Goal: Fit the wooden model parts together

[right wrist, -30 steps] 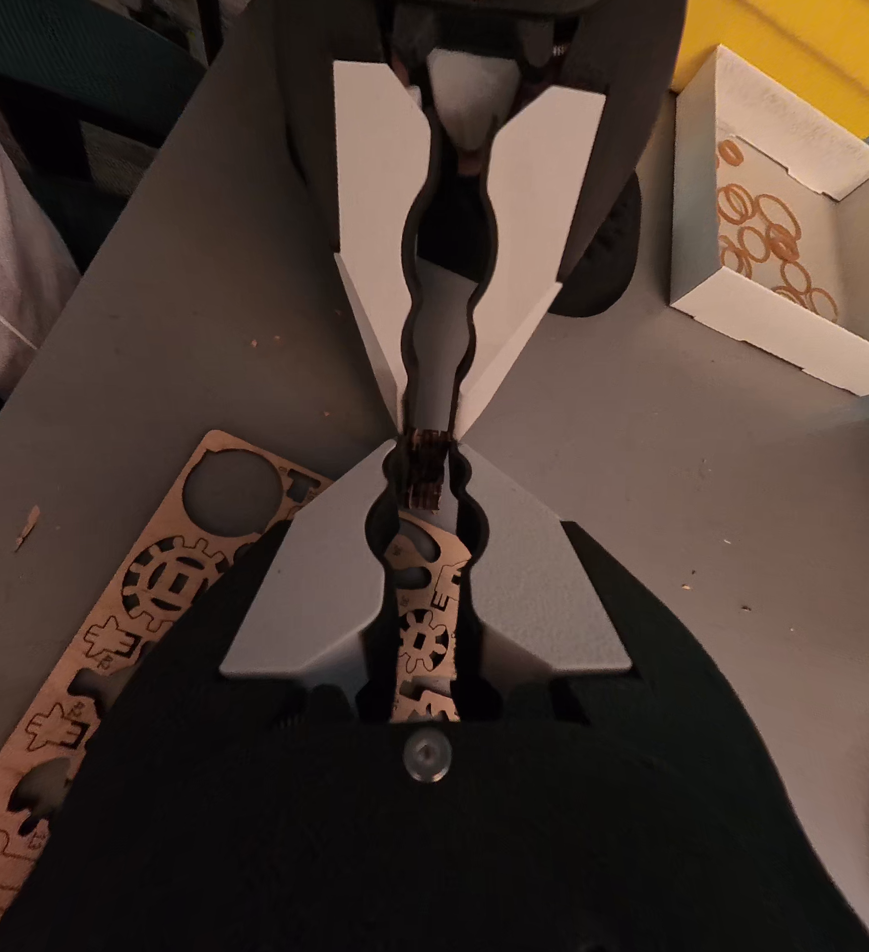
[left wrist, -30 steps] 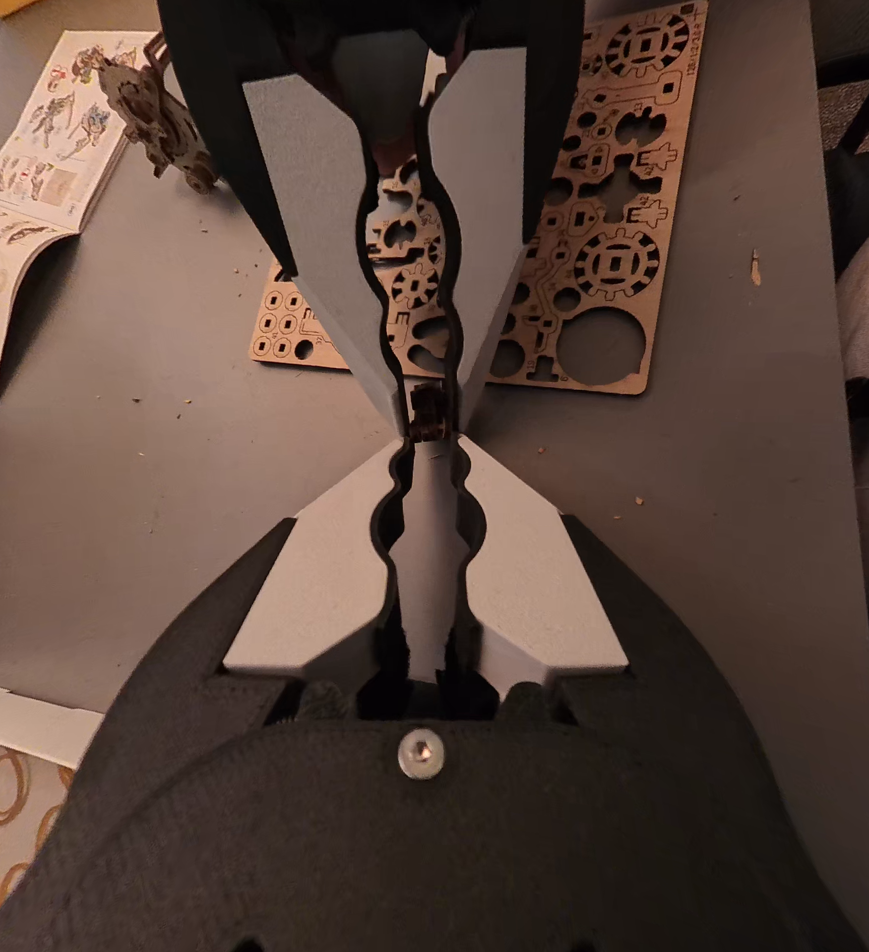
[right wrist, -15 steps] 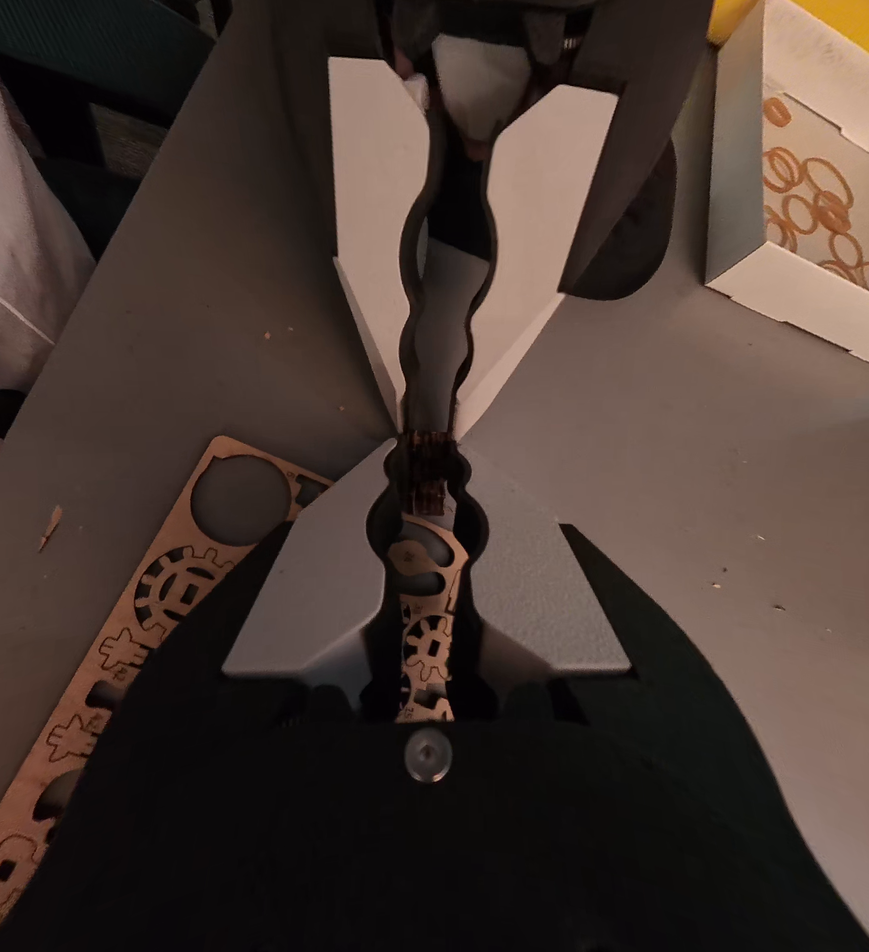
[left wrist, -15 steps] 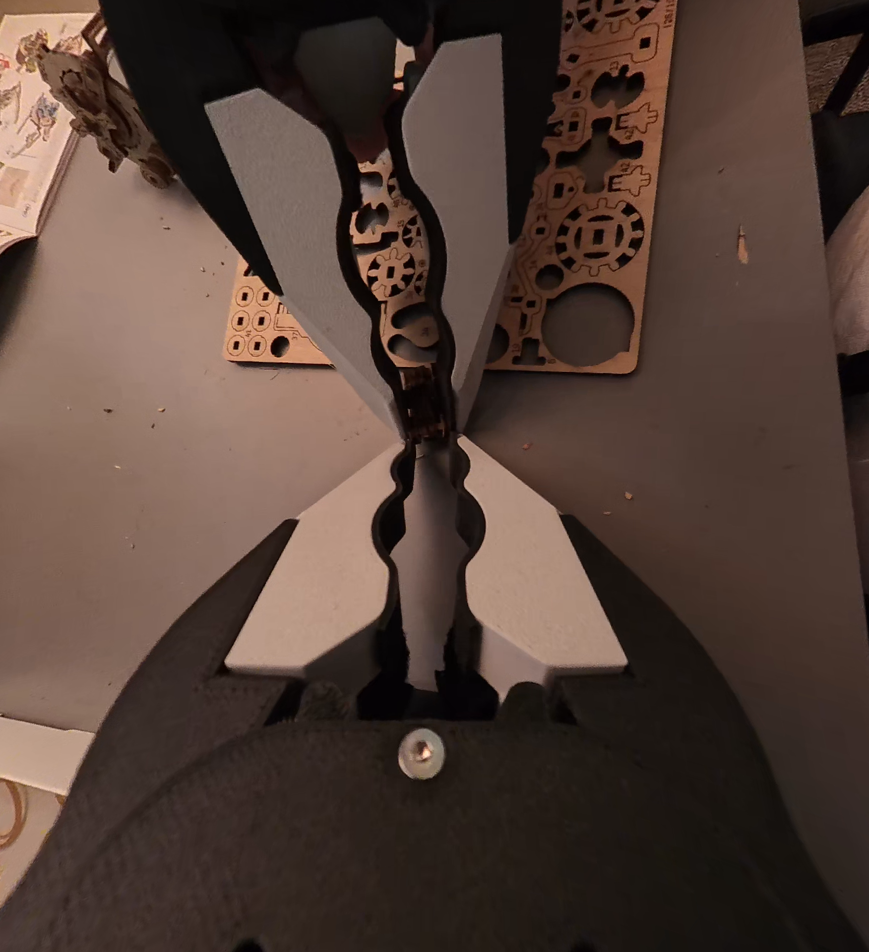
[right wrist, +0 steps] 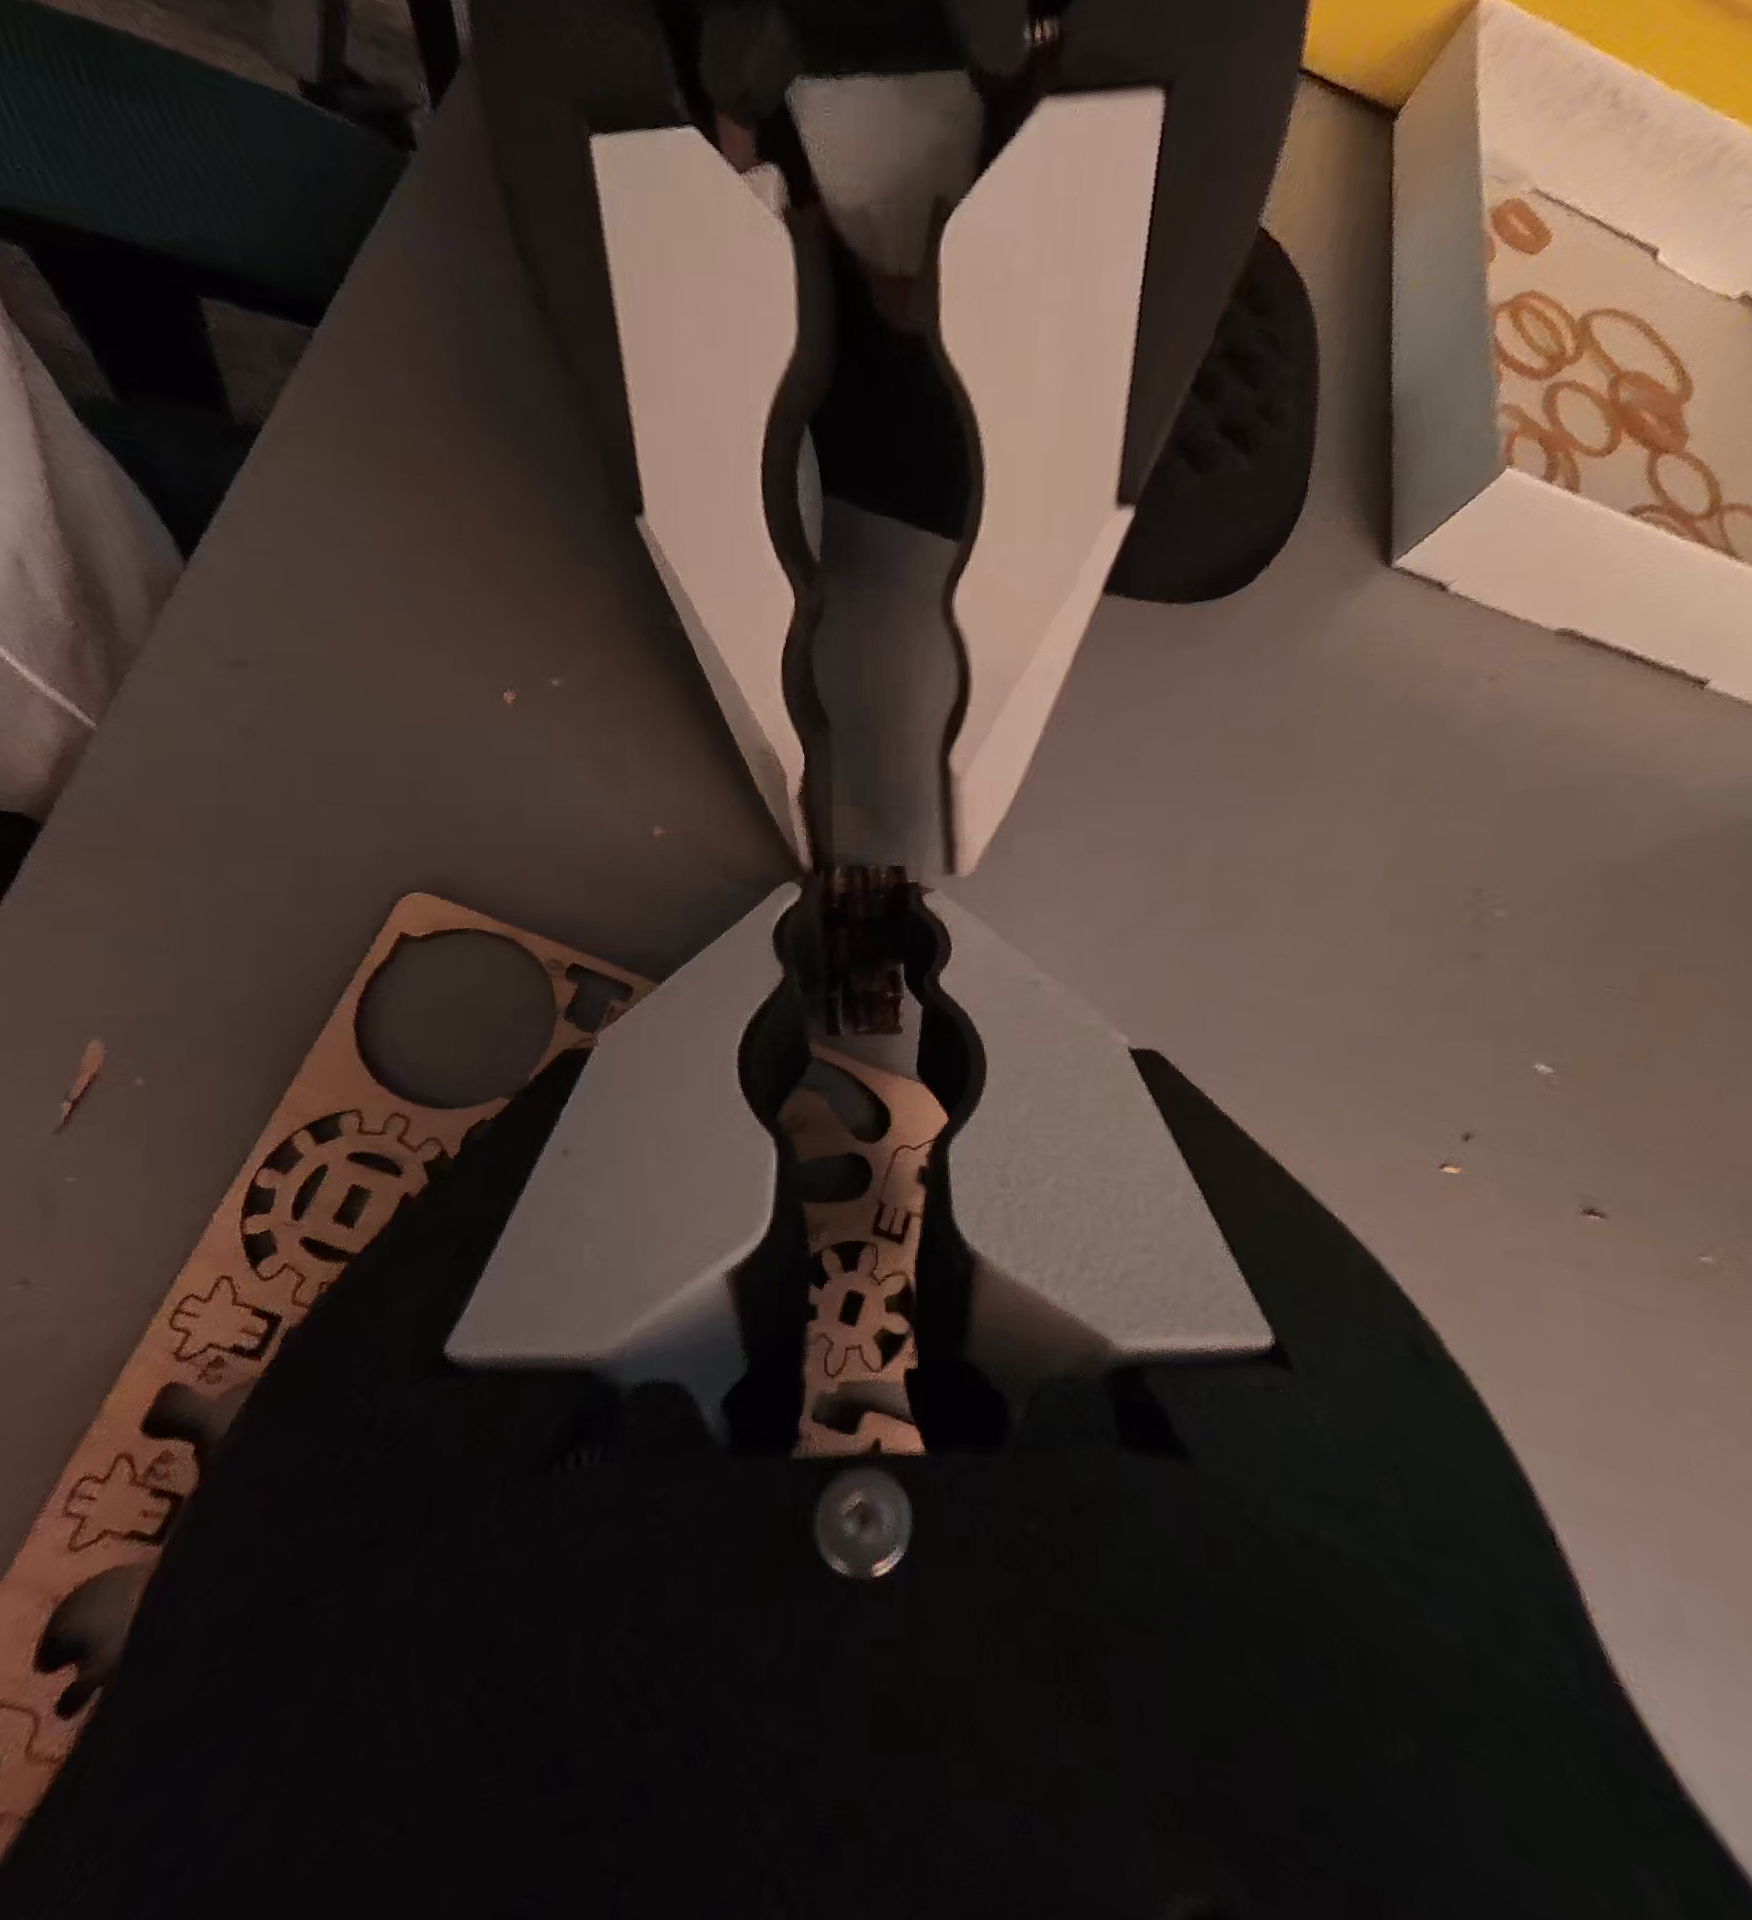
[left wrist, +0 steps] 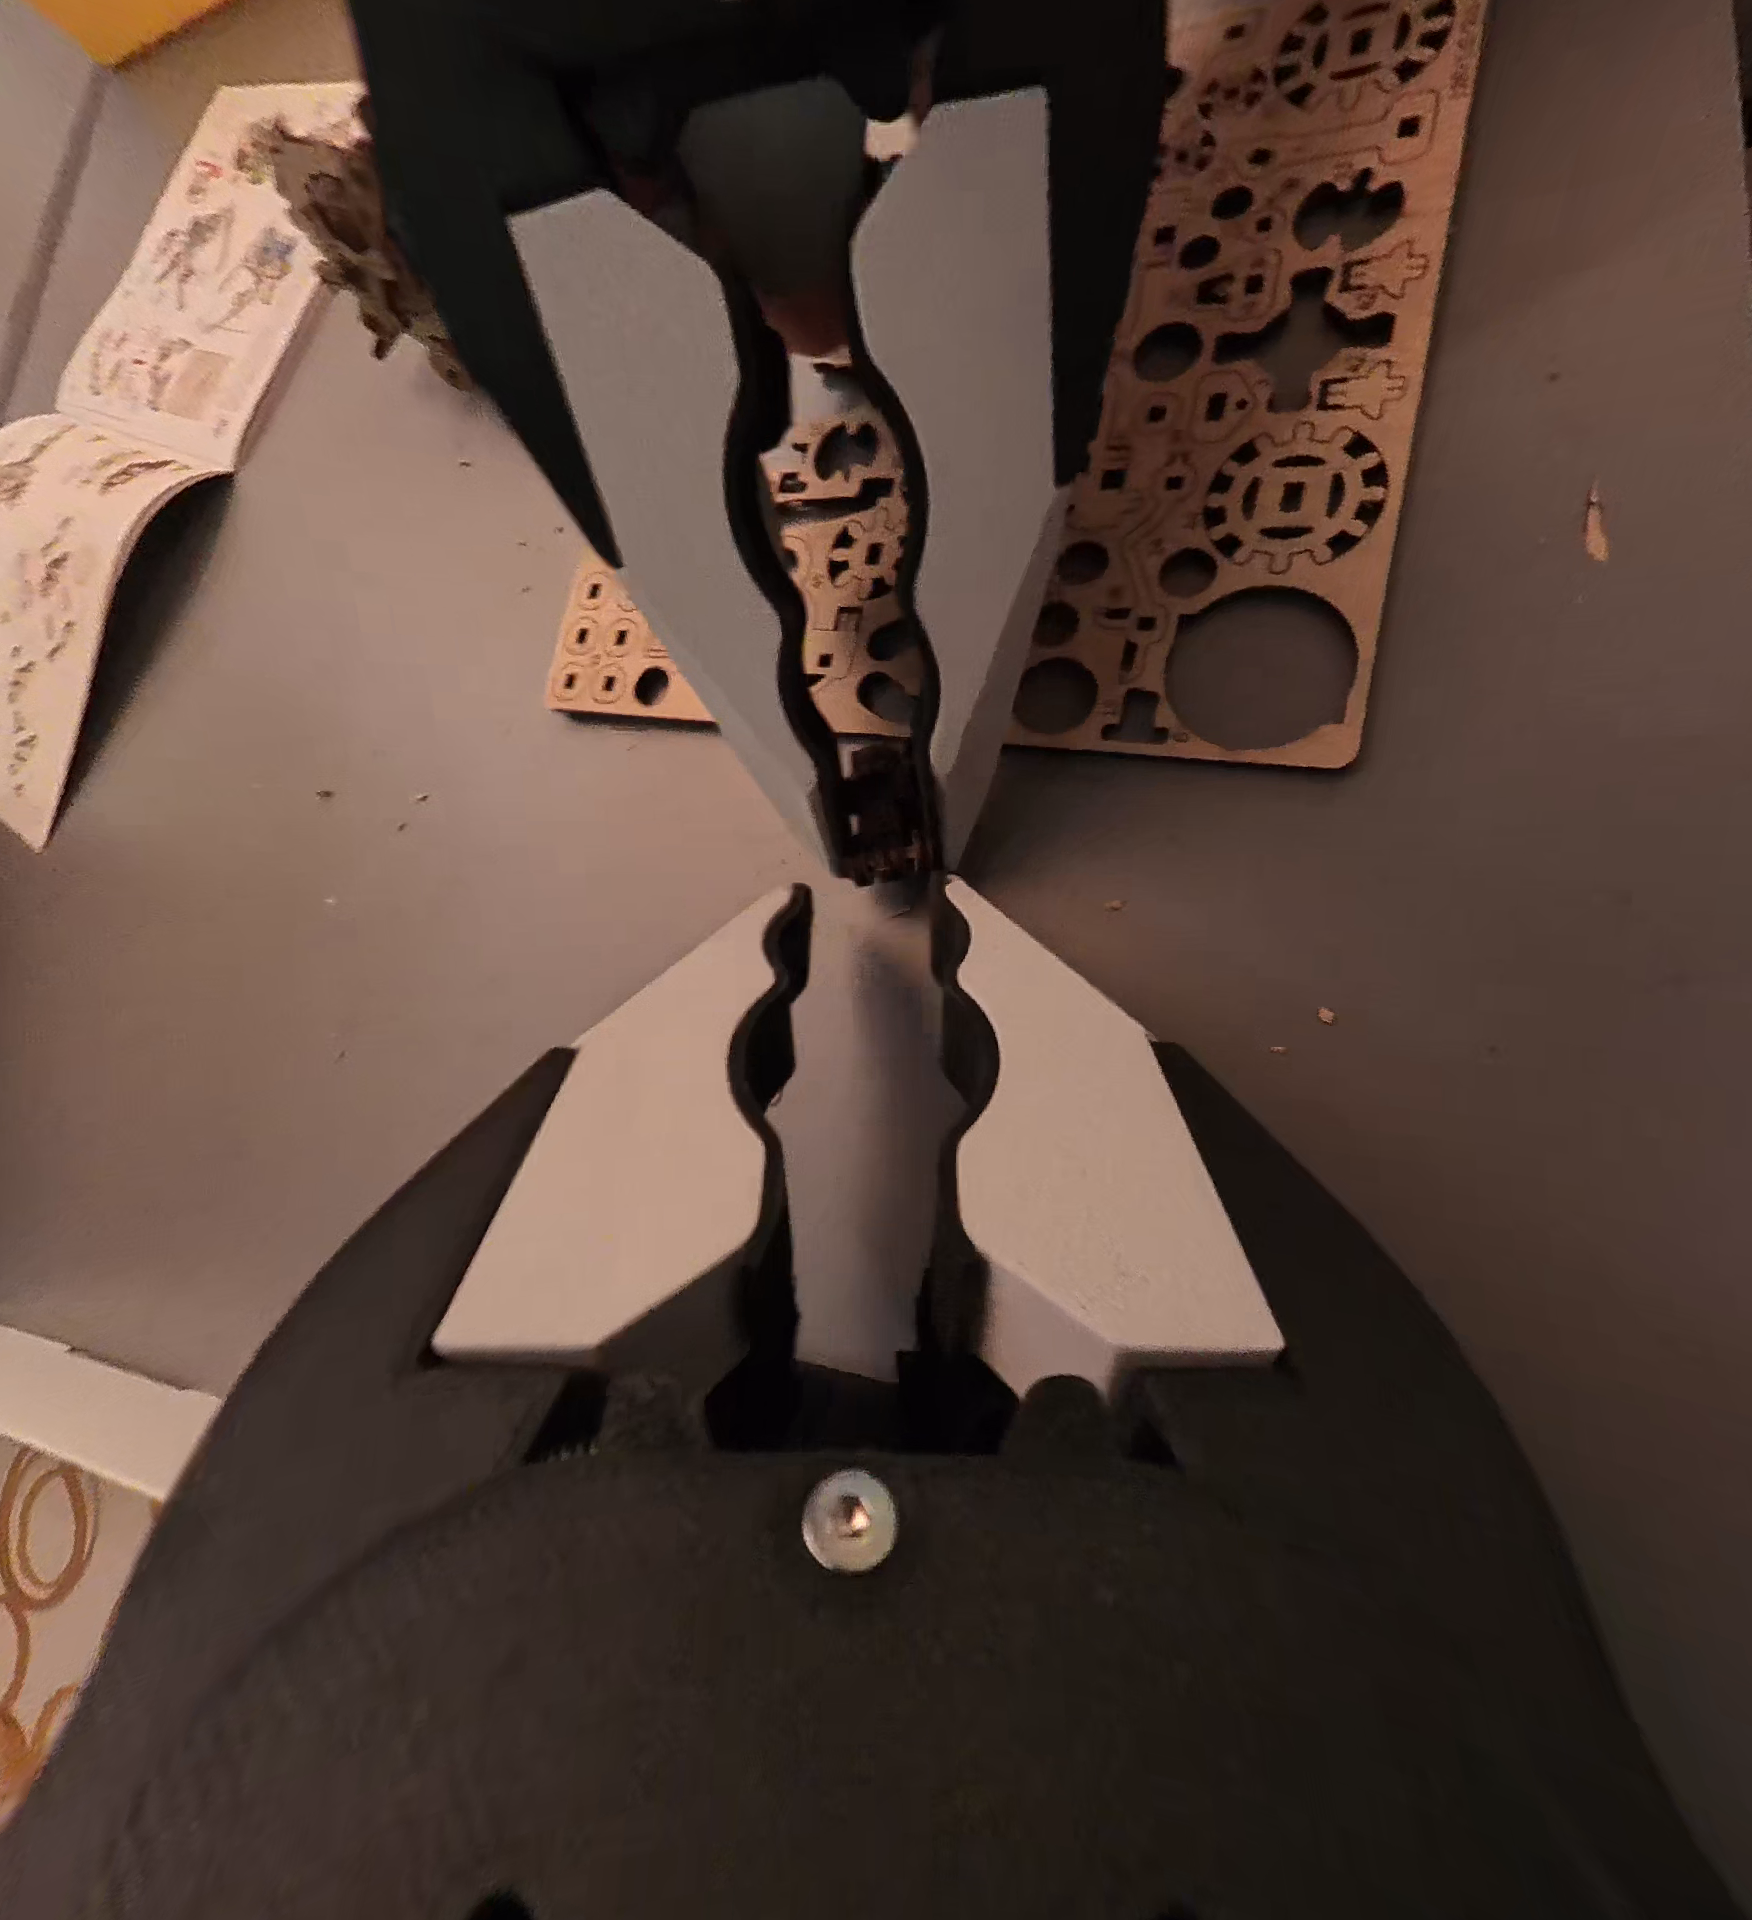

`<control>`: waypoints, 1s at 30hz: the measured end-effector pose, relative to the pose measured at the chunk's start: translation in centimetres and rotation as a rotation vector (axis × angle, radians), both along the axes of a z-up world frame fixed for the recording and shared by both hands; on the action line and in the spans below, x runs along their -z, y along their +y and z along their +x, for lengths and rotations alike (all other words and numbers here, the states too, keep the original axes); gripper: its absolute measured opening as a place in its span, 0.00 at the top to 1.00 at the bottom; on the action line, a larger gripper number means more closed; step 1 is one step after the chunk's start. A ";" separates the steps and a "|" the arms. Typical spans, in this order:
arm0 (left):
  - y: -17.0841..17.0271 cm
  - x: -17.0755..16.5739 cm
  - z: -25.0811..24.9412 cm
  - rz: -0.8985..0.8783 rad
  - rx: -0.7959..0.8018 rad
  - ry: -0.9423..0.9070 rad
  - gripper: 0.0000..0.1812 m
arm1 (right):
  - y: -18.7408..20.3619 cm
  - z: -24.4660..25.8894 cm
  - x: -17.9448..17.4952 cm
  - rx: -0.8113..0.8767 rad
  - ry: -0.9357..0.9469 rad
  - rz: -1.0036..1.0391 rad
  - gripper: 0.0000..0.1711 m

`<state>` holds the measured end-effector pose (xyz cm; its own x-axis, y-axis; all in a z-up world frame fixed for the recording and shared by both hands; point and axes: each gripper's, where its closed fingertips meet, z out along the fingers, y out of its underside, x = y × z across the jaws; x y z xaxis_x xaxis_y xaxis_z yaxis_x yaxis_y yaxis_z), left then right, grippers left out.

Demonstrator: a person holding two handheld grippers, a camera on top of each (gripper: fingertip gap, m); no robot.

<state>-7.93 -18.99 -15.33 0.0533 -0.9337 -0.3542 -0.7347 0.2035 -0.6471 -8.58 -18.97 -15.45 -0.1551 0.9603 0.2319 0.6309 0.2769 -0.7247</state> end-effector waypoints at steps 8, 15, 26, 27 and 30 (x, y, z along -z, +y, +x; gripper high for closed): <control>0.5 -3.9 -0.7 -0.206 -0.105 -0.288 0.83 | 0.8 -0.8 -7.1 0.033 0.442 -0.215 0.92; 0.7 -8.6 1.1 -0.273 -0.100 -0.588 0.79 | 1.0 -0.5 -12.6 0.011 0.767 -0.446 0.92; 0.4 -10.3 2.2 -0.172 -0.026 -0.613 0.93 | -0.4 -0.2 -13.7 -0.072 0.812 -0.427 0.87; 0.3 -10.2 2.2 -0.142 -0.021 -0.594 0.93 | -0.6 -0.3 -13.7 -0.076 0.799 -0.412 0.87; -0.2 -10.1 2.4 -0.108 0.008 -0.561 0.93 | -1.1 -0.7 -13.1 -0.074 0.736 -0.316 0.88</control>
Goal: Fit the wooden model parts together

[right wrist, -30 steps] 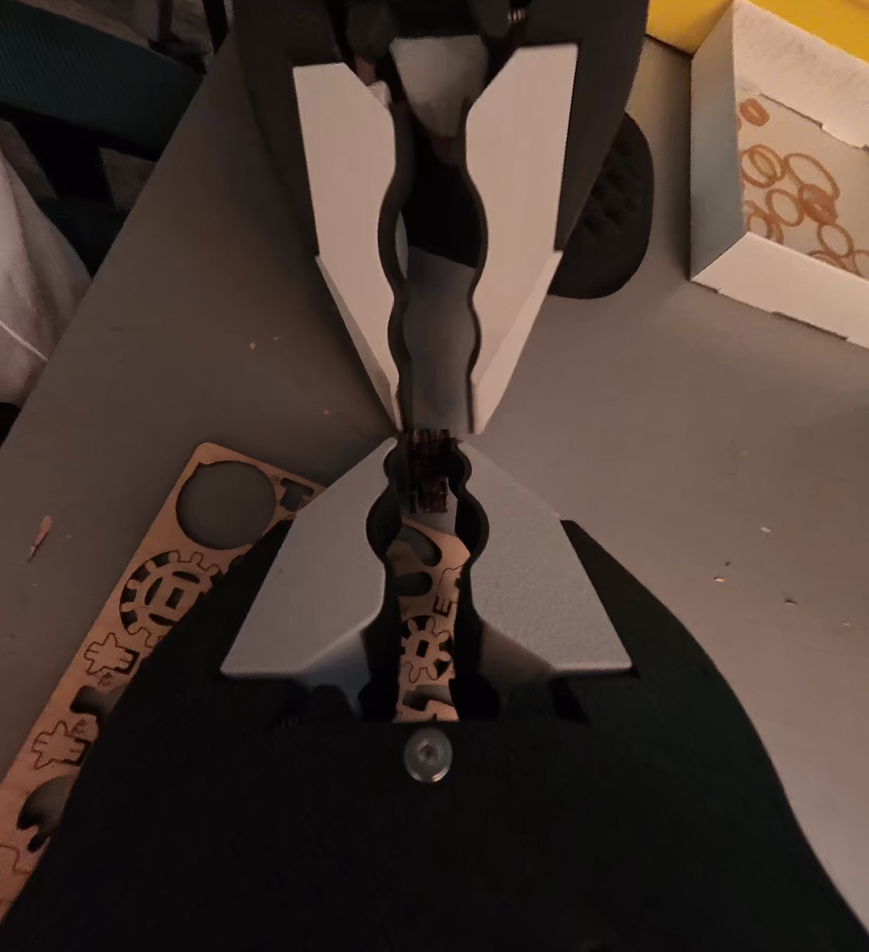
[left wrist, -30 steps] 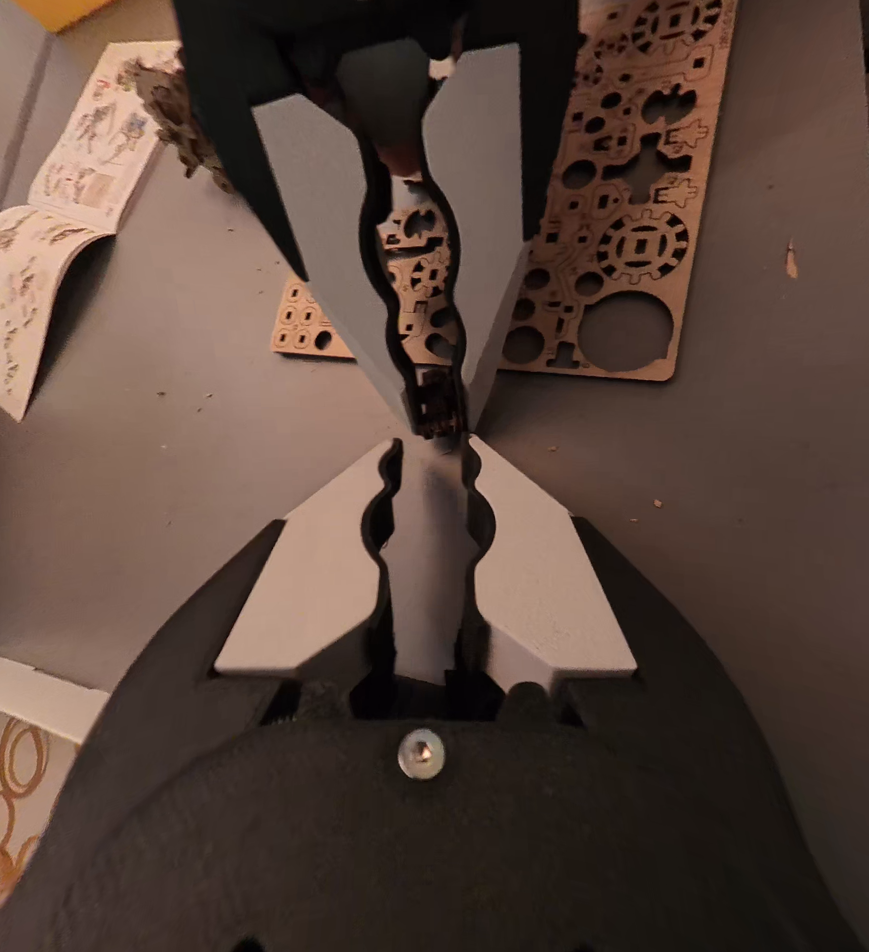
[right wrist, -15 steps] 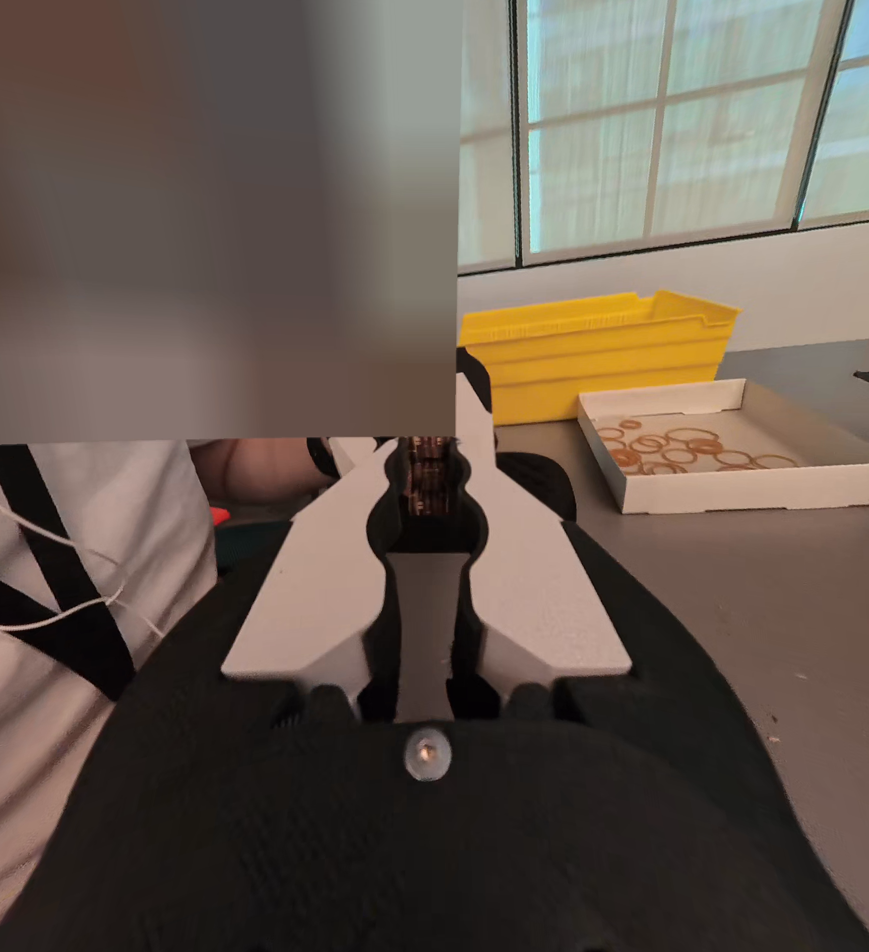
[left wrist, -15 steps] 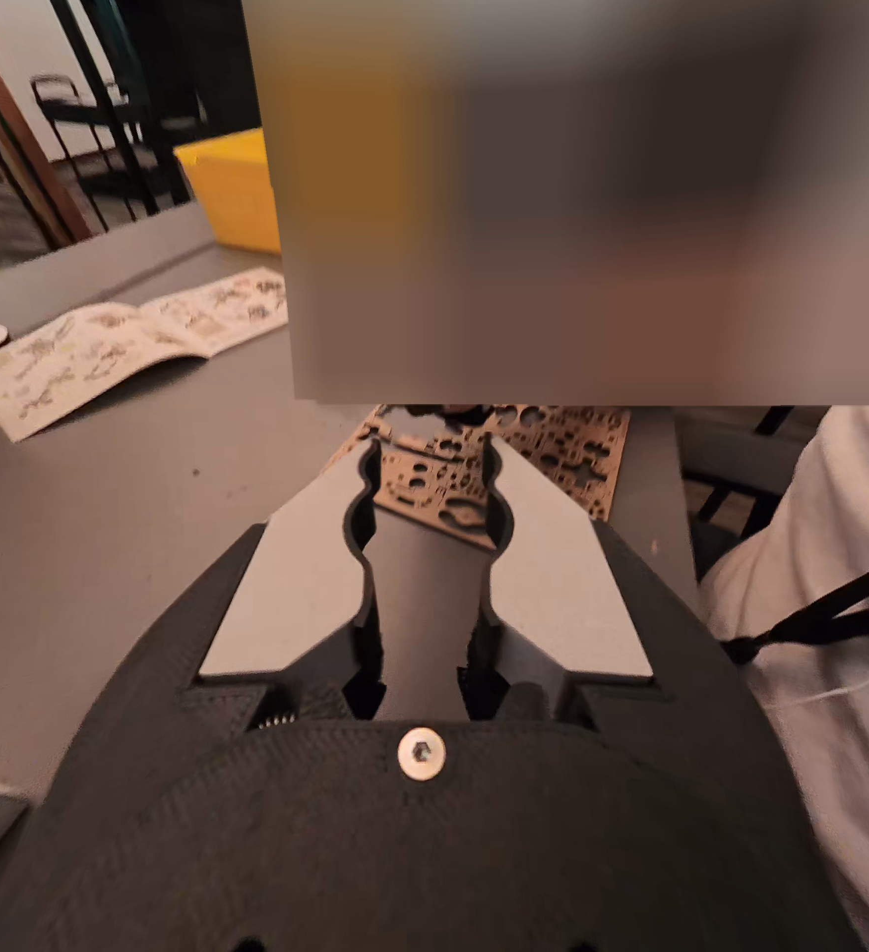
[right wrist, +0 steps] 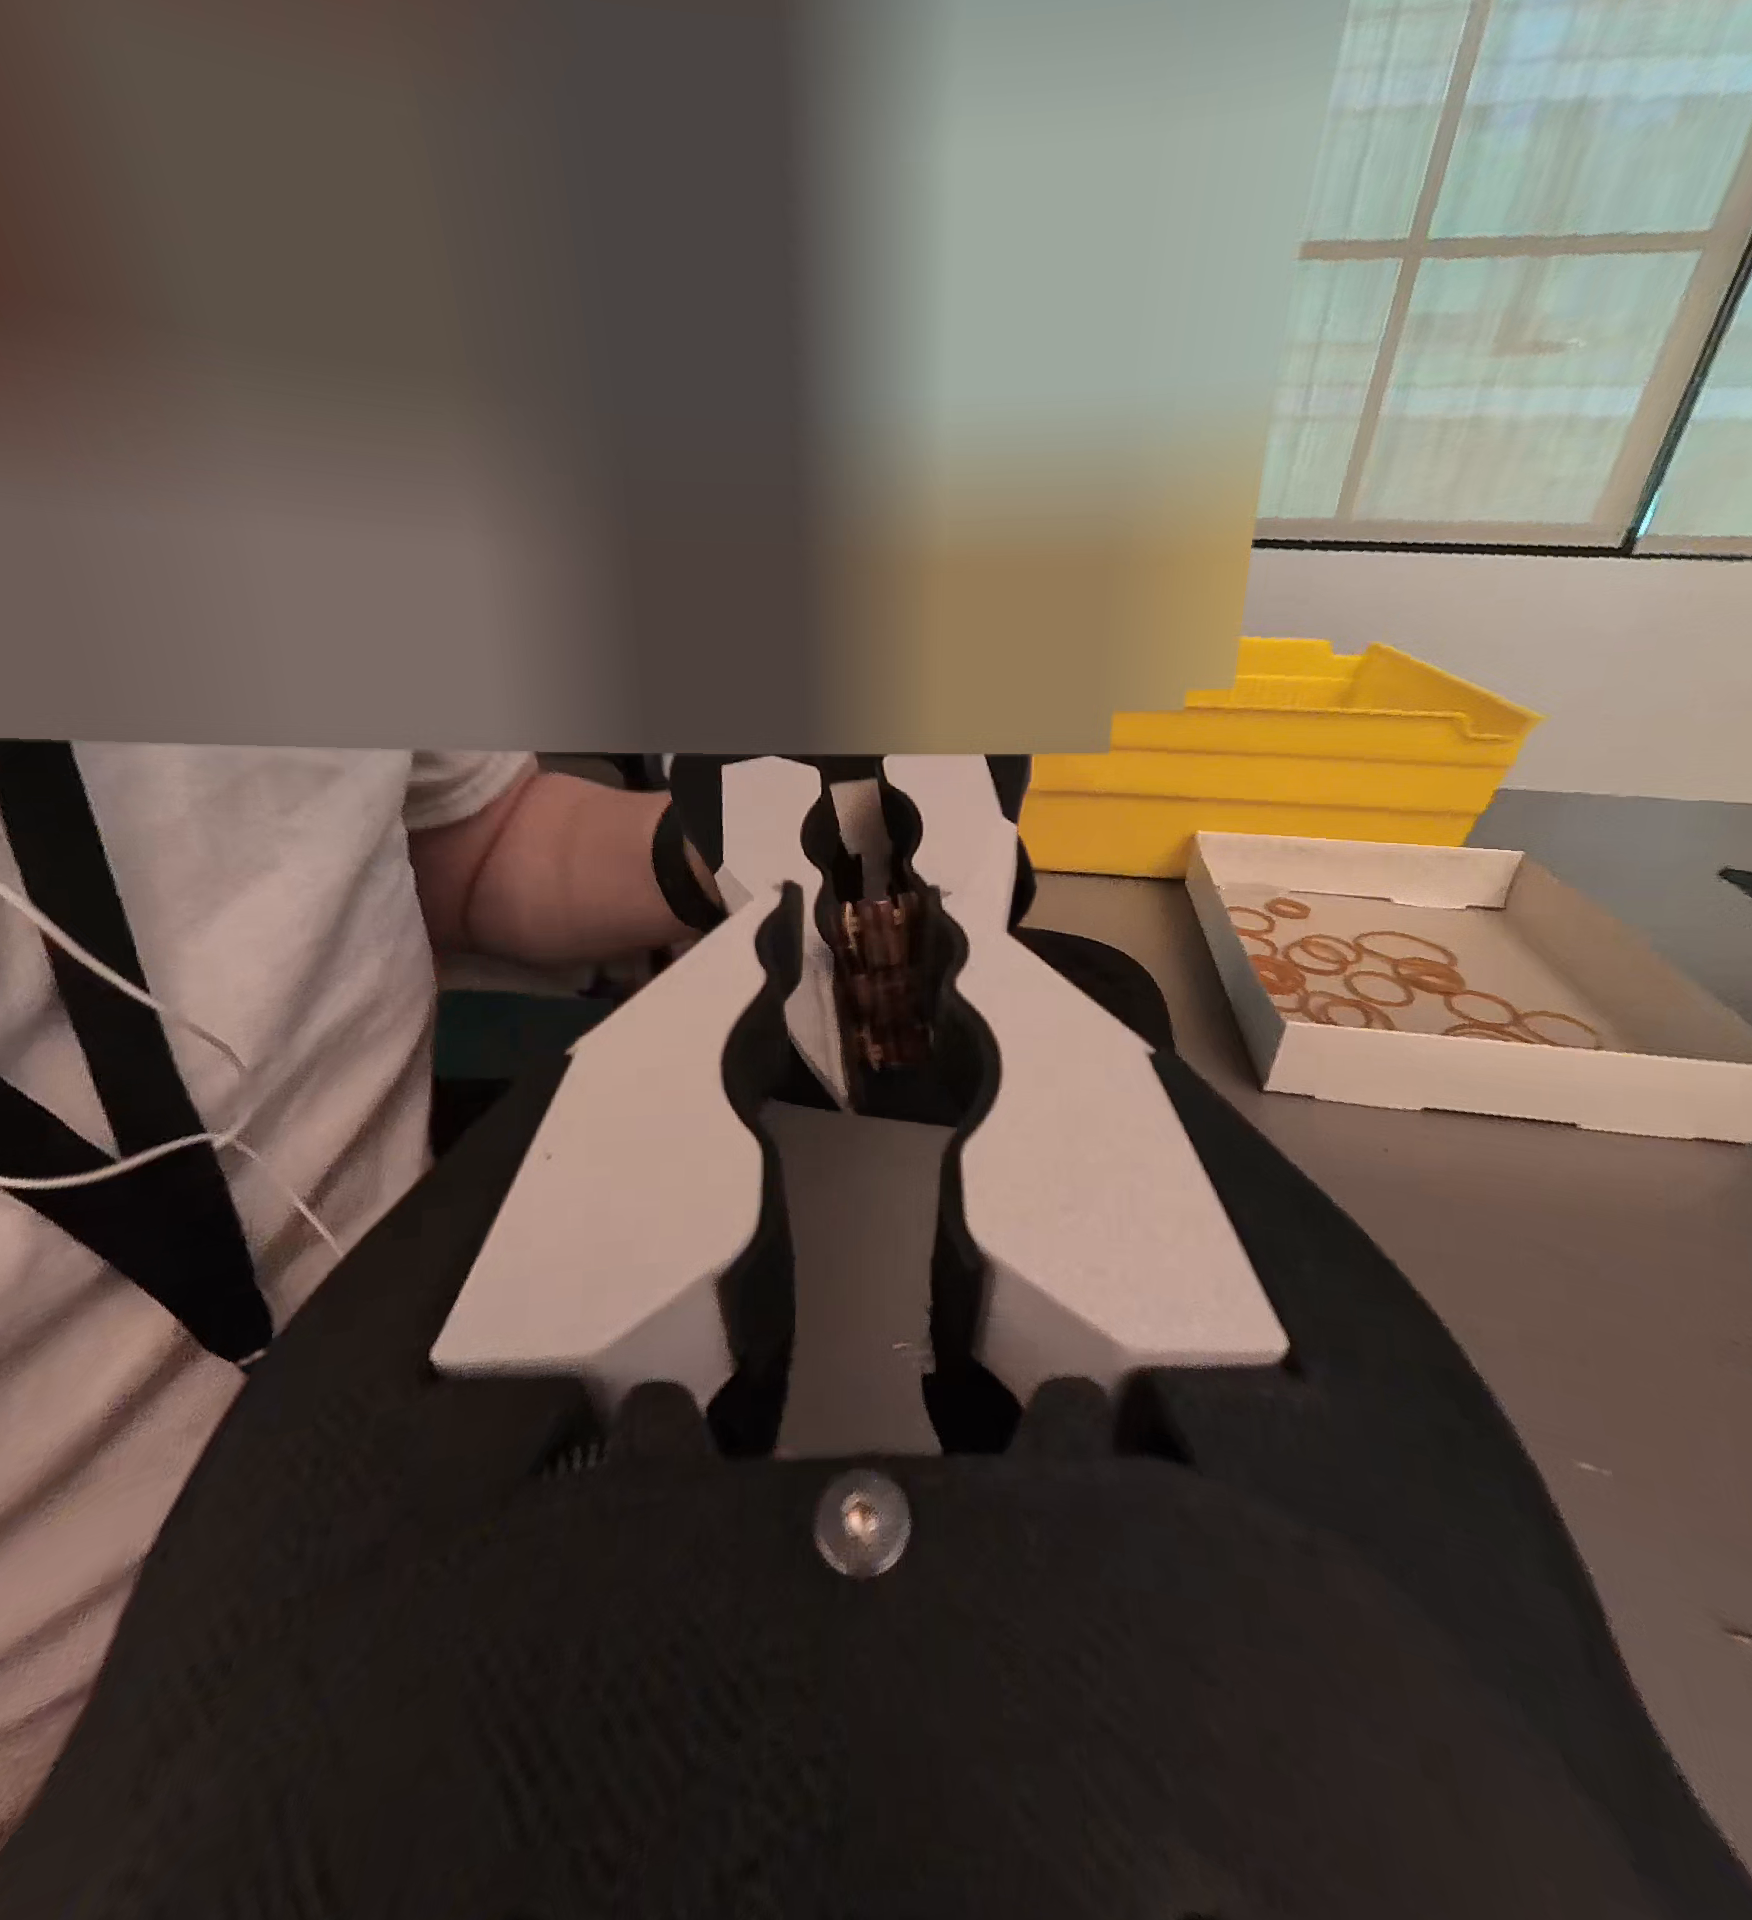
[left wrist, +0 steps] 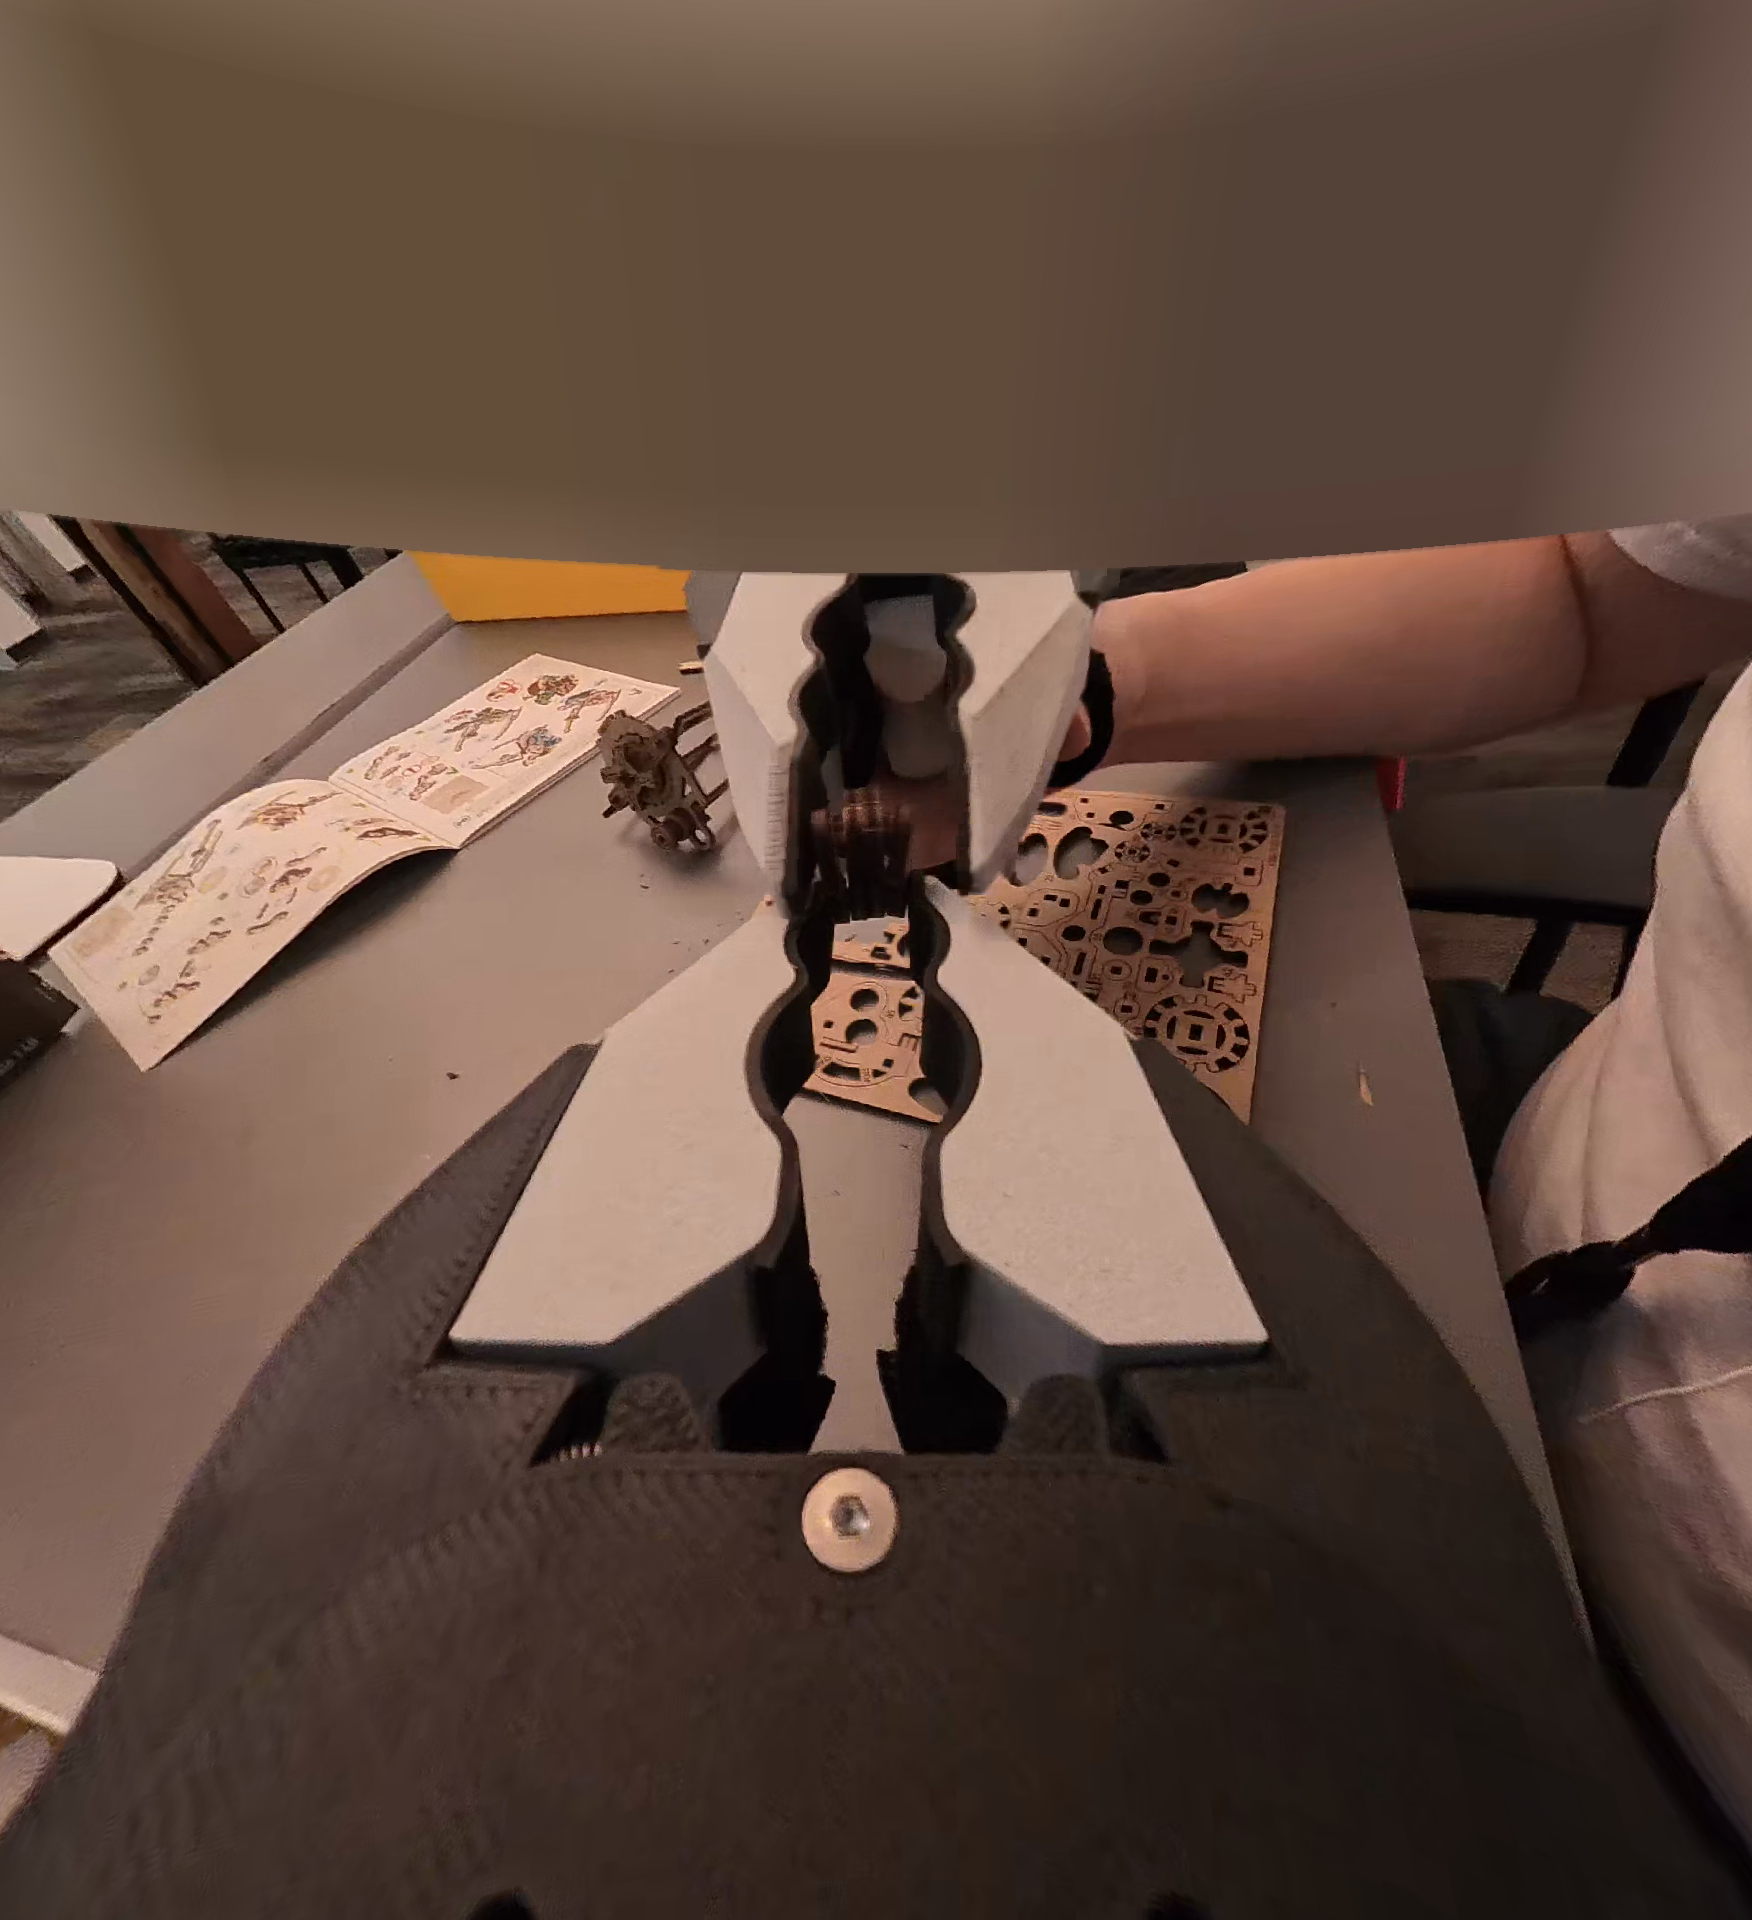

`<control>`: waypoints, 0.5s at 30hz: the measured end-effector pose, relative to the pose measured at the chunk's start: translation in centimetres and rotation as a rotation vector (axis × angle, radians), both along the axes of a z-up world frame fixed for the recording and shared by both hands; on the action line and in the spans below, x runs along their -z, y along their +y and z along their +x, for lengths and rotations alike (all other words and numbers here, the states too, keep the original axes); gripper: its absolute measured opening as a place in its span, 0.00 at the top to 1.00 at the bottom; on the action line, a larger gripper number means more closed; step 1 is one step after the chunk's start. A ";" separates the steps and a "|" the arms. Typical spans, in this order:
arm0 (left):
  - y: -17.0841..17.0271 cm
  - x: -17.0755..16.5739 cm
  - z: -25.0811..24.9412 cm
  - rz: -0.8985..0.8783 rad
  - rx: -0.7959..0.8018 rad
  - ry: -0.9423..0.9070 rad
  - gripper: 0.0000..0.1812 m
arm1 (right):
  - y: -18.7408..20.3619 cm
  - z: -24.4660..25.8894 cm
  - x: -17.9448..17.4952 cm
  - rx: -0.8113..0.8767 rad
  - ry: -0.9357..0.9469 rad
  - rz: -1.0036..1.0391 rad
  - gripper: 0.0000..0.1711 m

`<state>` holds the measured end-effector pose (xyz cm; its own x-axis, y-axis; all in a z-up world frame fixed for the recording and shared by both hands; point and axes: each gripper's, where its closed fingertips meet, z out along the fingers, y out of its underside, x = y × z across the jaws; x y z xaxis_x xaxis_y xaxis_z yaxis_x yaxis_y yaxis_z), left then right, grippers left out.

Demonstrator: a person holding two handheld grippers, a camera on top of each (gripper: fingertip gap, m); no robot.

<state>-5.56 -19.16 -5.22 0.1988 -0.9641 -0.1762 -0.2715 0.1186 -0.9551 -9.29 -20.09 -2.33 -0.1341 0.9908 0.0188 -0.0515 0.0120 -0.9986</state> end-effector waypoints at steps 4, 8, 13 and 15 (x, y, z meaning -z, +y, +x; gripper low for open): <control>-0.9 0.3 0.3 0.001 0.063 0.016 0.93 | -0.6 0.0 0.2 0.011 -0.040 0.093 0.92; -1.3 0.7 0.1 -0.006 0.092 0.035 0.93 | -1.0 -0.1 0.6 -0.012 -0.059 0.074 0.92; -1.7 0.7 0.0 -0.008 0.122 0.040 0.93 | -1.3 -0.2 0.6 -0.029 -0.051 0.079 0.92; -1.8 0.7 0.0 -0.005 0.131 0.045 0.93 | -1.4 -0.3 0.6 -0.017 -0.053 0.115 0.92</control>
<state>-5.57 -20.96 -5.89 0.0627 -0.9821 -0.1776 -0.2967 0.1516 -0.9429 -9.54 -21.51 -2.88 -0.1549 0.9801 0.1242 0.0005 0.1258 -0.9921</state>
